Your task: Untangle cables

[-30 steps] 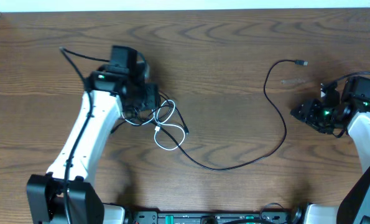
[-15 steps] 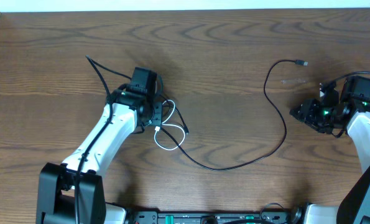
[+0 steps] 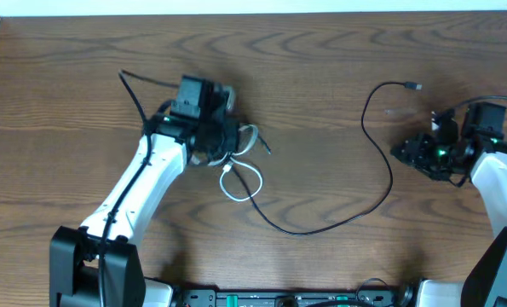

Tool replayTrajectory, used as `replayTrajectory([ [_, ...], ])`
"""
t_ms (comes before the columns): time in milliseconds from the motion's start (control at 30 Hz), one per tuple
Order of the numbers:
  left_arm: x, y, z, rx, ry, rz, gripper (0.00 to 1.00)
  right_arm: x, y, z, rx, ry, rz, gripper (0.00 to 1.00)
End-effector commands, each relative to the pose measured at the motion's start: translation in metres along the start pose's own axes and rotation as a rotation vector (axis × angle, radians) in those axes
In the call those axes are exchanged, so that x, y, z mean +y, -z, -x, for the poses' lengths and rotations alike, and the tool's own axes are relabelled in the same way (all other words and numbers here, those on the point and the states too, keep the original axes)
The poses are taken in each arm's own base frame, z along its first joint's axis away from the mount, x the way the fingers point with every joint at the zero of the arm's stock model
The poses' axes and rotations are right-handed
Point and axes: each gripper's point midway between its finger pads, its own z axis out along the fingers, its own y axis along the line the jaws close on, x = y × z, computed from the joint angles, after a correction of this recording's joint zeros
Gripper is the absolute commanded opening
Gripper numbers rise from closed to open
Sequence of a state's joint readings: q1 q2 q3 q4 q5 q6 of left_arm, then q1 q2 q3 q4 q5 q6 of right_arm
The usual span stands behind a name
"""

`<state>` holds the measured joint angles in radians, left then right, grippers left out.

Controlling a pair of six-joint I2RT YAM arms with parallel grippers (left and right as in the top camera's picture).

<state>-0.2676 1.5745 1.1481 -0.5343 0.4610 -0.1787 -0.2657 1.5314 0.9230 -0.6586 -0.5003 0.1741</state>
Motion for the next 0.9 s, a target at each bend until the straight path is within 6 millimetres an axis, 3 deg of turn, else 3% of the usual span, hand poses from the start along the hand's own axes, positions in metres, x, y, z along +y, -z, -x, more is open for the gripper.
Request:
replayTrajectory([
  [0, -0.072, 0.03, 0.024, -0.046, -0.012, -0.312, 0.08, 0.031, -0.003, 0.0, 0.009, 0.069, 0.116, 0.61],
  [167, -0.127, 0.059, 0.042, -0.135, -0.093, -0.501, 0.08, 0.073, -0.01, -0.003, 0.011, 0.179, 0.235, 0.69],
  [367, -0.165, 0.087, 0.048, -0.225, -0.185, -0.58, 0.08, 0.112, -0.02, -0.015, 0.025, 0.306, 0.303, 0.77],
  [567, -0.205, 0.132, 0.063, -0.369, -0.238, -0.697, 0.08, 0.143, -0.028, -0.031, 0.042, 0.41, 0.348, 0.79],
  [700, -0.219, 0.158, 0.071, -0.44, -0.247, -0.755, 0.08, 0.161, -0.032, -0.038, 0.041, 0.472, 0.377, 0.8],
  [867, -0.227, 0.176, 0.075, -0.489, -0.255, -0.79, 0.08, 0.176, -0.035, -0.047, 0.046, 0.52, 0.401, 0.82],
])
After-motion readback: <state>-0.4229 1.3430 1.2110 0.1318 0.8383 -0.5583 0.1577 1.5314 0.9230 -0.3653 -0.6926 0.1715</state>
